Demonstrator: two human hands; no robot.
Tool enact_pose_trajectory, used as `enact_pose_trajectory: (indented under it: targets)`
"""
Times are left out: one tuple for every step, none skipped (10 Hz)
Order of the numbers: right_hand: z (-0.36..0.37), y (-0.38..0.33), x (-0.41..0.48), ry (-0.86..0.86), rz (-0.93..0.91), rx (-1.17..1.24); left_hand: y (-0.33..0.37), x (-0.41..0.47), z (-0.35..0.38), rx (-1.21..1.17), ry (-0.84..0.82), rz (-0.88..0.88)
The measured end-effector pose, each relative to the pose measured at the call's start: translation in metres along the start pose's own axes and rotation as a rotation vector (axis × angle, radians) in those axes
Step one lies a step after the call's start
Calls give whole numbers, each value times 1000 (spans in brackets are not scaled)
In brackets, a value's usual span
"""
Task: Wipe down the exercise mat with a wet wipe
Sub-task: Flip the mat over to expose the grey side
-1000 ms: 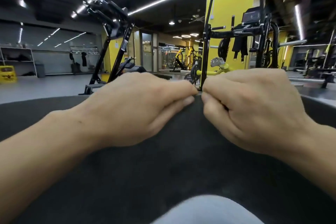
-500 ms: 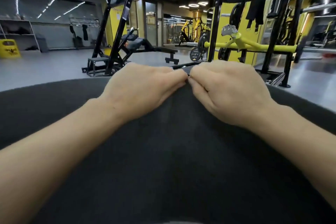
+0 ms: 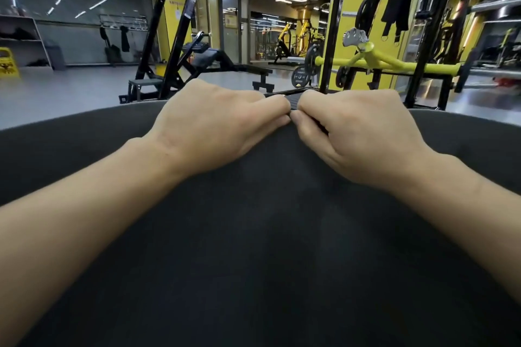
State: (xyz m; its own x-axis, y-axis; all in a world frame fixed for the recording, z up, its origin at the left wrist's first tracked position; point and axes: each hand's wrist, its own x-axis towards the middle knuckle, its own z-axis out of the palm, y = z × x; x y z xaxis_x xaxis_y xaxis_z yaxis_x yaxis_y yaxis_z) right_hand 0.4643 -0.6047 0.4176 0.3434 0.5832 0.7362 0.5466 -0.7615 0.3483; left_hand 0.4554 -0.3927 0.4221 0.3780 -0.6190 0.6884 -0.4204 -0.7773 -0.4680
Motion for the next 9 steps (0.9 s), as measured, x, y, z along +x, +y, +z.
enact_pose_trajectory:
  targets:
    - [-16,1,2,-47,-22,10,4,3,-17,-32,-38,7]
    - [-34,-2,3,-146,-31,8,9,5,-40,-75,-143,0]
    - [-61,-6,7,-248,-17,-10,15,8,-62,-134,-200,-5]
    - [-91,-11,8,-274,-60,60,24,13,-81,-300,-180,-5]
    - [-114,-14,11,-334,-94,140,30,16,-92,-498,-233,-20]
    - [-124,-16,10,-491,-98,194,38,18,-103,-656,-330,-84]
    - [-118,-11,9,-495,-107,298,33,18,-105,-627,-422,-81]
    - [-104,-5,6,-404,-93,308,21,20,-100,-642,-409,-11]
    - [-82,-3,5,-280,-53,164,11,17,-80,-561,-330,-32]
